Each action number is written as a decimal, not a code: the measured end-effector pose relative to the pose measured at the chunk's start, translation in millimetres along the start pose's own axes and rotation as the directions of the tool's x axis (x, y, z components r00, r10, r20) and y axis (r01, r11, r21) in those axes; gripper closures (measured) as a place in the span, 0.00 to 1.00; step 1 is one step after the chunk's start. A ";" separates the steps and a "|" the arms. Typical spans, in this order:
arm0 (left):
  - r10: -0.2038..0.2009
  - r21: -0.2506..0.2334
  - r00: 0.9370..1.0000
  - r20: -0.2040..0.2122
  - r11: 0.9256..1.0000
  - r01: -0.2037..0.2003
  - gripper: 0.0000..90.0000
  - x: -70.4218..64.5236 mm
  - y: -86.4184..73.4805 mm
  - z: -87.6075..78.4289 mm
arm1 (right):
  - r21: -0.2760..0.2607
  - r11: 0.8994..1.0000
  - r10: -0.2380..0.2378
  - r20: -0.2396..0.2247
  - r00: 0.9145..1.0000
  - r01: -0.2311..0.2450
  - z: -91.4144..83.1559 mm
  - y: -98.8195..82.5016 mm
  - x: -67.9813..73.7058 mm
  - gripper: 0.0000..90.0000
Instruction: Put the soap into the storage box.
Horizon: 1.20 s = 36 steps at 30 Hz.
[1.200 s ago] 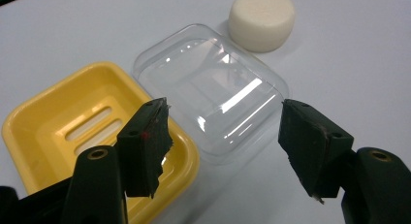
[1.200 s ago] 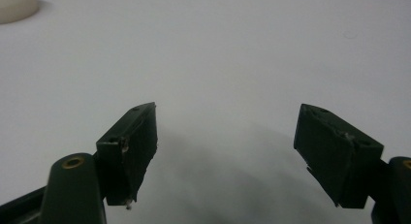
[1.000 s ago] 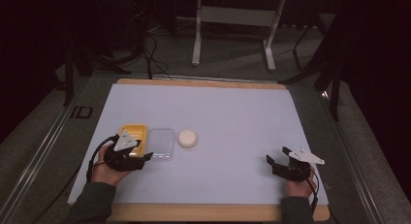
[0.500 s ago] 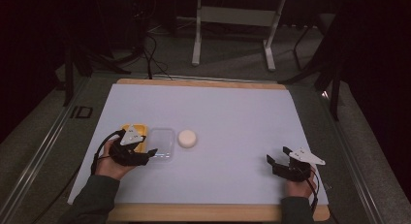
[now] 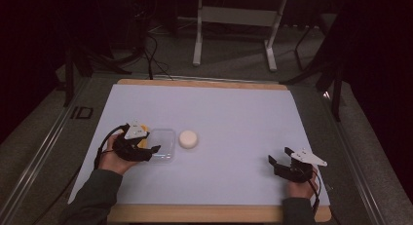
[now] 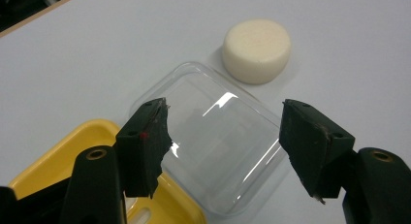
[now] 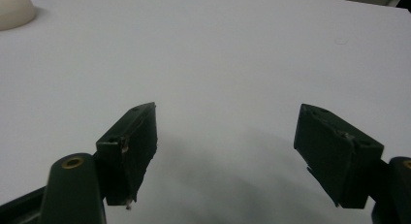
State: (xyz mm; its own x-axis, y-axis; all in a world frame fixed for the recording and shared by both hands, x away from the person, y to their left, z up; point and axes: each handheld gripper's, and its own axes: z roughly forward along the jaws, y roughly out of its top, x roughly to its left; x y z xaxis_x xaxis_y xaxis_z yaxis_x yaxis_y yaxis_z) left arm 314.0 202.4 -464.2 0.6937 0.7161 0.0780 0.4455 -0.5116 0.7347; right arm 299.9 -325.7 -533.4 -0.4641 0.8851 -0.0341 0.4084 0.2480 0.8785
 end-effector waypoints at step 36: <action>0.055 0.053 0.995 0.086 0.997 -0.059 0.34 9.6 32.2 19.3 | 0.000 1.000 -0.001 0.000 1.000 0.001 0.0 0.0 0.0 0.25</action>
State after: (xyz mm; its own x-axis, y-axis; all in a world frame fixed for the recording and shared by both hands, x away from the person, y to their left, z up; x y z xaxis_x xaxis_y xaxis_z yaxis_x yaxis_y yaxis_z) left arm 346.0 183.7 -452.8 0.7631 0.6435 0.0597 0.4331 -0.5778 0.6917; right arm 299.9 -325.7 -533.4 -0.4645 0.8849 -0.0353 0.4077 0.2490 0.8785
